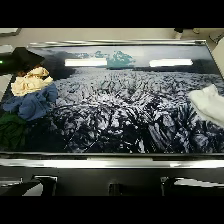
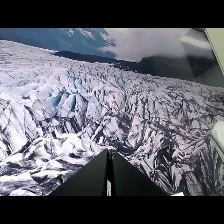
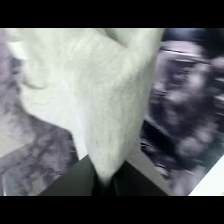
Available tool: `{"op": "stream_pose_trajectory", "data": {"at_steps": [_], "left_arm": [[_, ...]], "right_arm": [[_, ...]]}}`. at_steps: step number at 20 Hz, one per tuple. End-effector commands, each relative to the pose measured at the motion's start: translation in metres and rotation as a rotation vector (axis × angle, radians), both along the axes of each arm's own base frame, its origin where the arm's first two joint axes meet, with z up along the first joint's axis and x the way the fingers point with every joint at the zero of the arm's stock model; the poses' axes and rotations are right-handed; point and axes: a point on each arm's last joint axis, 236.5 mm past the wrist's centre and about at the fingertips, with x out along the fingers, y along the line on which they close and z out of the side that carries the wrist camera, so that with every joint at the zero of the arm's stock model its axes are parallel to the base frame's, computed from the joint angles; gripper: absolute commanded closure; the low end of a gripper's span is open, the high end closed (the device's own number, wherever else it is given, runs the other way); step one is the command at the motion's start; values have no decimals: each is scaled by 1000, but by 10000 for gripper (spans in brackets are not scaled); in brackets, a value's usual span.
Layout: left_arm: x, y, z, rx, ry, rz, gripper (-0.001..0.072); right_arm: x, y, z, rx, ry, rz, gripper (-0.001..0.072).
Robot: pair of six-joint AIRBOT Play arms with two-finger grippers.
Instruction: Fold the clothes and pants, and hang the long-sleeved shirts on hangers.
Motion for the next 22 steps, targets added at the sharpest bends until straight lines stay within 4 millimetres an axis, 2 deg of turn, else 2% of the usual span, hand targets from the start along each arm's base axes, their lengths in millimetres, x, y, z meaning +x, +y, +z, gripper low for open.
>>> {"op": "stream_pose_trajectory", "data": {"at_steps": [1, 3, 6, 9, 16, 19, 20, 22], "left_arm": [[-2, -7, 0, 0, 1, -16, 685], [-3, -13, 0, 1, 1, -30, 684], [-6, -22, 0, 1, 1, -51, 684], [-7, -24, -1, 0, 1, -55, 684], [-7, -24, 0, 1, 1, -55, 684], [-6, -24, 0, 1, 0, -55, 684], [-6, -24, 0, 1, 0, -55, 685], [-5, -23, 1, 0, -5, -50, 684]], "right_arm": [[-74, -11, -33, 42, 267, -105, 668], [-93, 0, -48, 66, 341, -131, 668], [-130, 28, -78, 102, 475, -156, 668], [-153, 44, -94, 88, 549, -151, 668], [-168, 43, -96, 64, 606, -135, 667], [-170, 48, -96, 87, 617, -129, 658], [-171, 51, -95, 100, 622, -133, 564], [-170, 49, -88, 77, 615, -111, 85]]}}
